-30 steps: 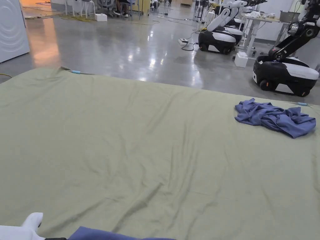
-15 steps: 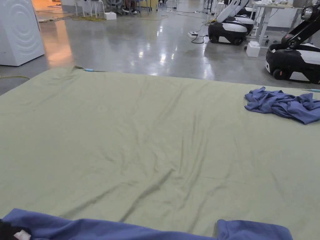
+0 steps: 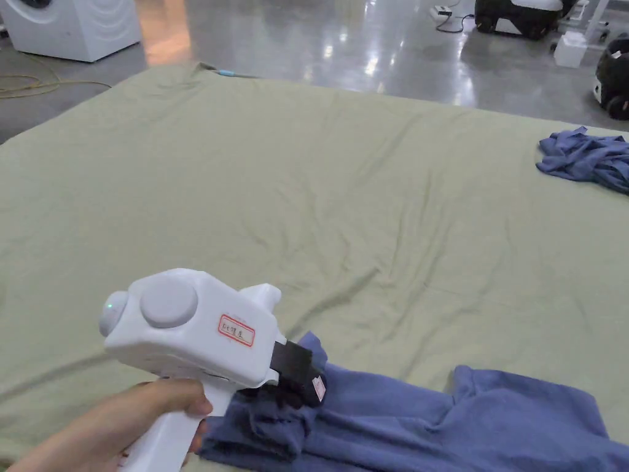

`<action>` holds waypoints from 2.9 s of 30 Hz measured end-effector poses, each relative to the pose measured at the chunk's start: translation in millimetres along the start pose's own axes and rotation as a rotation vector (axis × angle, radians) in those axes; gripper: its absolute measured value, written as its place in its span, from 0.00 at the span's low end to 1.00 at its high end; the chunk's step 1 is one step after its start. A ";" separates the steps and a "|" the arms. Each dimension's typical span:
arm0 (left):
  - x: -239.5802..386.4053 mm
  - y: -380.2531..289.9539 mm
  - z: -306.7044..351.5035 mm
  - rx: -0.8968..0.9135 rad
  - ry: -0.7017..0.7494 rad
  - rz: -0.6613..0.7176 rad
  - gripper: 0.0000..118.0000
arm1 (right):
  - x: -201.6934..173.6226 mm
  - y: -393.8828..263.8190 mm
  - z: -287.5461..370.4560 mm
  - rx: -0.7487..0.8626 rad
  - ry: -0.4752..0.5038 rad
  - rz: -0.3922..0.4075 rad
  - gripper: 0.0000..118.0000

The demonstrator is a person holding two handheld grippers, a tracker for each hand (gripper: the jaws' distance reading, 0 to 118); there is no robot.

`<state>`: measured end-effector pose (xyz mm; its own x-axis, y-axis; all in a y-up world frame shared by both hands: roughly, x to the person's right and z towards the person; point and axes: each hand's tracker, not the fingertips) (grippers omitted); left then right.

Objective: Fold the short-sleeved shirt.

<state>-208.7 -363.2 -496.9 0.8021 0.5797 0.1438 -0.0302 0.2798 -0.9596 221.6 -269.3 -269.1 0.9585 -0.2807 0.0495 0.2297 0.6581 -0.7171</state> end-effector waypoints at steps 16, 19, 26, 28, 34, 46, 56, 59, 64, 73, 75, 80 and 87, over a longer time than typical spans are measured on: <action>-10.5 -23.8 38.1 0.020 -0.050 0.107 0.08 | 2.7 -2.5 -11.5 -0.026 0.051 -0.028 0.04; -13.4 -26.8 -1.0 -0.051 -0.206 0.163 0.08 | 4.7 -2.8 -11.9 -0.027 0.040 -0.038 0.04; 2.6 -17.4 -40.6 -0.073 -0.233 0.131 0.06 | 13.3 -4.8 -6.3 -0.031 0.010 -0.057 0.04; -1.6 -15.2 -41.4 -0.080 -0.240 0.147 0.06 | 14.4 -5.1 -7.6 -0.036 0.004 -0.063 0.04; -1.8 -34.8 45.8 0.055 -0.297 0.059 0.03 | 8.4 -2.5 -10.9 -0.049 0.020 -0.047 0.04; -111.8 -19.6 68.8 0.102 -0.270 0.170 0.89 | -18.3 3.4 -23.1 -0.075 0.051 0.015 0.04; -105.9 -16.6 -11.1 0.003 -0.536 0.152 0.18 | -24.7 9.8 -23.9 -0.089 0.014 0.023 0.04; -105.6 -15.3 -23.6 -0.016 -0.421 0.274 0.11 | -26.0 10.0 -23.4 -0.087 0.007 0.024 0.04; -116.4 -29.5 19.1 0.060 -0.481 0.296 0.11 | -27.7 6.9 -20.3 -0.092 0.011 0.030 0.04; -135.9 -48.1 145.2 0.257 -0.198 0.353 0.11 | -30.8 6.0 -17.7 -0.047 0.020 0.051 0.04; -129.0 -47.4 168.5 0.274 -0.062 0.362 0.11 | -31.3 5.1 -17.2 -0.045 0.022 0.060 0.04; -91.0 -41.5 178.2 0.263 0.102 0.335 0.11 | -24.1 2.2 -20.1 -0.049 0.027 0.044 0.04; -3.5 -1.5 84.8 0.144 -0.174 0.171 0.11 | -10.5 0.9 -20.5 -0.054 0.015 0.021 0.04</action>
<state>-262.1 -300.7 -475.5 0.6638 0.7471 0.0340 -0.2506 0.2650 -0.9311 208.3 -280.1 -284.5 0.9603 -0.2779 0.0234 0.1994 0.6256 -0.7542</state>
